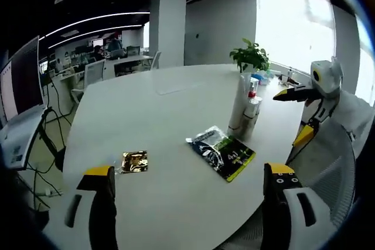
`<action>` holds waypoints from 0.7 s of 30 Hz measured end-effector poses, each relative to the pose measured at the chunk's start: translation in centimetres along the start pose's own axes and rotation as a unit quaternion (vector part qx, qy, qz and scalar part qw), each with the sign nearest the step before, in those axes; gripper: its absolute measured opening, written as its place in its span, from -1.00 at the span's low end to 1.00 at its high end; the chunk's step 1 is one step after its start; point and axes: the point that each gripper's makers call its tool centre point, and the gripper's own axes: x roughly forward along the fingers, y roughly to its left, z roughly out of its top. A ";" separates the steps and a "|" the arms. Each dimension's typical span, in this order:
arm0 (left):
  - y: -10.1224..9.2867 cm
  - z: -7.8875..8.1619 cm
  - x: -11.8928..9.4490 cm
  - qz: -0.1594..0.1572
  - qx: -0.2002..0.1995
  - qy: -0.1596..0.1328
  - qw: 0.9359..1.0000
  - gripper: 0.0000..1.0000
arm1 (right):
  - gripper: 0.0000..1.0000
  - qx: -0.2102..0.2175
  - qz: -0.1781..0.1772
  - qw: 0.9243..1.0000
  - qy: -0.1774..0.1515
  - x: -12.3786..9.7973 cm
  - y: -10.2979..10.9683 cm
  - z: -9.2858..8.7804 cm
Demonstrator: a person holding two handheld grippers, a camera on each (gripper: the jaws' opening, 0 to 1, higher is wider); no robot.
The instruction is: Arrange the skincare products in the storage area until every visible bottle or jar stands upright without overlapping.
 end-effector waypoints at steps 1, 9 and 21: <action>0.2 -0.1 0.2 -0.001 -0.002 0.003 1.000 0.99 | 1.00 0.001 0.001 1.000 0.000 0.1 0.0 0.1; 0.7 -0.8 1.0 -0.005 -0.011 0.015 1.000 0.98 | 1.00 -0.010 0.008 1.000 0.000 0.6 0.7 0.8; 2.0 -2.2 1.8 0.002 -0.021 0.032 0.999 0.97 | 0.88 -0.033 0.034 0.999 -0.016 1.5 2.4 3.0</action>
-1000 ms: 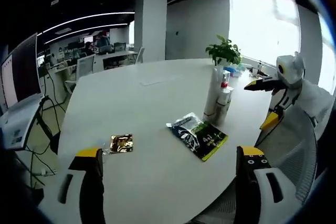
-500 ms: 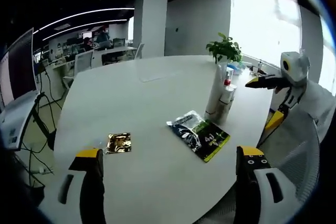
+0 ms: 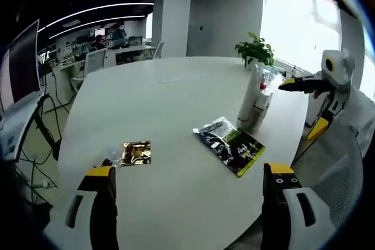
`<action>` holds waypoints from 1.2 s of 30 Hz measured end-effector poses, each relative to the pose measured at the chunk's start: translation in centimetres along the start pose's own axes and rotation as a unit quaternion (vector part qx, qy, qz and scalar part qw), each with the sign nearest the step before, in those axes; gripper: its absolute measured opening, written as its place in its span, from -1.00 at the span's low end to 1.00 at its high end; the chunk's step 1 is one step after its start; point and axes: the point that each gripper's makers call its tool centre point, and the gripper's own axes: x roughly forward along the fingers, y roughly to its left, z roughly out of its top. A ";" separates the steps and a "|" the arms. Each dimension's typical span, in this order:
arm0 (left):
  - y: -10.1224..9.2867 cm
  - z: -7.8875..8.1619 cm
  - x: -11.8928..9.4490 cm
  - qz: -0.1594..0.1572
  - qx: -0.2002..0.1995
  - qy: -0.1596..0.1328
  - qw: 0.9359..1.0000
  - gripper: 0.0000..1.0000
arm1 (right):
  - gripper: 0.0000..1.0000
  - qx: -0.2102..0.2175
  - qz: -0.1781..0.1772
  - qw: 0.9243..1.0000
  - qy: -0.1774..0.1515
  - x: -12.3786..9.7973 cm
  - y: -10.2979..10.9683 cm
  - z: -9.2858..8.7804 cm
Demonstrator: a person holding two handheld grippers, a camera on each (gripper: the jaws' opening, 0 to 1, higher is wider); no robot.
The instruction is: Arrange the skincare products in the storage area until every visible bottle or jar stands upright without overlapping.
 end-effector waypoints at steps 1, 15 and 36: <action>0.0 -0.2 0.0 0.001 -0.002 0.002 1.000 0.96 | 0.84 -0.001 0.003 1.000 -0.001 0.1 0.2 0.1; 1.5 -1.5 0.4 0.009 -0.011 0.020 1.000 0.90 | 0.56 -0.001 0.051 0.999 -0.001 2.6 1.9 0.9; 8.9 -2.3 4.0 0.018 0.038 0.055 0.998 0.84 | 0.23 0.004 0.098 0.995 -0.004 4.7 3.1 1.4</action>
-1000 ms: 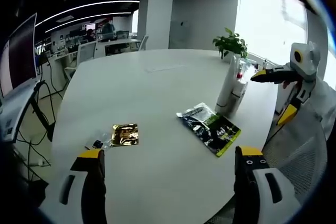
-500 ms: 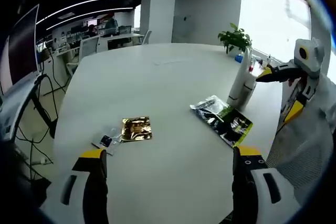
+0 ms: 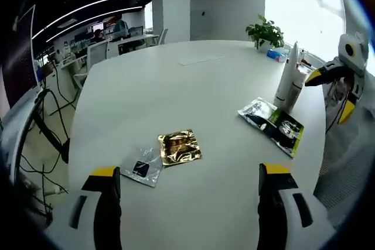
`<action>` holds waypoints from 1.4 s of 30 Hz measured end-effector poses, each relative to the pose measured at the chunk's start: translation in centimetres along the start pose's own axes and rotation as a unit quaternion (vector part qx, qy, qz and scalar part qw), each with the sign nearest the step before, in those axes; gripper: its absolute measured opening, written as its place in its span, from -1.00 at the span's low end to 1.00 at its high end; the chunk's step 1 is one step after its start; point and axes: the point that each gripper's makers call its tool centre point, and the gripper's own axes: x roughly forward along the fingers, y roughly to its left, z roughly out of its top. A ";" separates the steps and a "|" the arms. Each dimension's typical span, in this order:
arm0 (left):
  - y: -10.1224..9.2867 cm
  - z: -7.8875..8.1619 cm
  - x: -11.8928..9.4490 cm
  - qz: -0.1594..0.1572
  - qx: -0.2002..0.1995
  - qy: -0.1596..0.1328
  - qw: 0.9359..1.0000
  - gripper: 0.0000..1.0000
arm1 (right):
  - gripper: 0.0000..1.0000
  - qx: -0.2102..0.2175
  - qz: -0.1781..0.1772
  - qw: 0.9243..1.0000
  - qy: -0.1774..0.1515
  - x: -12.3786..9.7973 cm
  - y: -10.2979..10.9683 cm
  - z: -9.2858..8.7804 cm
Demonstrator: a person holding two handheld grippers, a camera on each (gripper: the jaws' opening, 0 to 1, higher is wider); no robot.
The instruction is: Arrange the skincare products in the storage area until every visible bottle or jar stands upright without overlapping.
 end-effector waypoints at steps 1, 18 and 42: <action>0.5 -0.2 0.3 0.000 0.003 0.006 1.000 0.82 | 0.24 -0.001 0.000 1.000 0.001 0.1 0.0 -0.1; 4.5 -1.0 3.0 -0.008 0.026 0.032 0.999 0.37 | 0.20 0.002 -0.001 1.000 0.022 0.3 0.0 -1.1; 7.1 -1.3 4.8 -0.030 0.068 0.096 0.993 -0.05 | 0.16 0.019 -0.006 1.000 0.022 0.1 -0.3 -1.3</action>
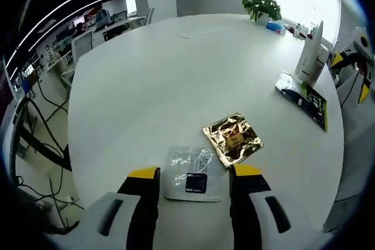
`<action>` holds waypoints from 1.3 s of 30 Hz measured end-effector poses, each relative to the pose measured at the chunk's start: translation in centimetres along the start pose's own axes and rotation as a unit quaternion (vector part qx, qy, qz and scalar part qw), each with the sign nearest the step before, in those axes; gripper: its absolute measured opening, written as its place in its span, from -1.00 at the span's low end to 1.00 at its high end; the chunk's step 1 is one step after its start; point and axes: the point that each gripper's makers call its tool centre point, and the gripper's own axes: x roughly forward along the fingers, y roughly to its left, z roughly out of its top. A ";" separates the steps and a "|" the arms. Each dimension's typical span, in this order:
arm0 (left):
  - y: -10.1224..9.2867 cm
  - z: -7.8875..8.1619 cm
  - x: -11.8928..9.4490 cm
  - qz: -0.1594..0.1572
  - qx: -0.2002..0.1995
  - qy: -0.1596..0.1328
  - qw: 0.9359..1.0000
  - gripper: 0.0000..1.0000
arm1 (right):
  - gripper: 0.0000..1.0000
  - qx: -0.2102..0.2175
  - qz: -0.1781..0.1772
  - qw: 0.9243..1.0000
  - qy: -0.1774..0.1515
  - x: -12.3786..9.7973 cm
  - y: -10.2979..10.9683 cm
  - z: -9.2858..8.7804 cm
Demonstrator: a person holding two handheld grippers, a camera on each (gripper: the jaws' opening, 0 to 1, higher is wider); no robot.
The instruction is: Arrange the skincare products in the storage area until every visible bottle or jar stands upright without overlapping.
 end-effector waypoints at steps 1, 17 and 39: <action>0.0 -0.1 0.0 -0.002 0.003 0.003 1.000 -0.05 | 0.16 0.000 0.000 1.000 -0.001 0.0 0.0 0.0; -0.6 -0.9 0.0 -0.040 0.011 0.035 0.999 -0.20 | 0.14 0.000 0.001 1.000 0.003 0.0 0.1 -0.1; -5.4 -3.5 -2.1 -0.090 0.077 0.073 0.990 -0.22 | 0.15 0.006 -0.002 1.000 -0.001 -0.2 0.1 -0.1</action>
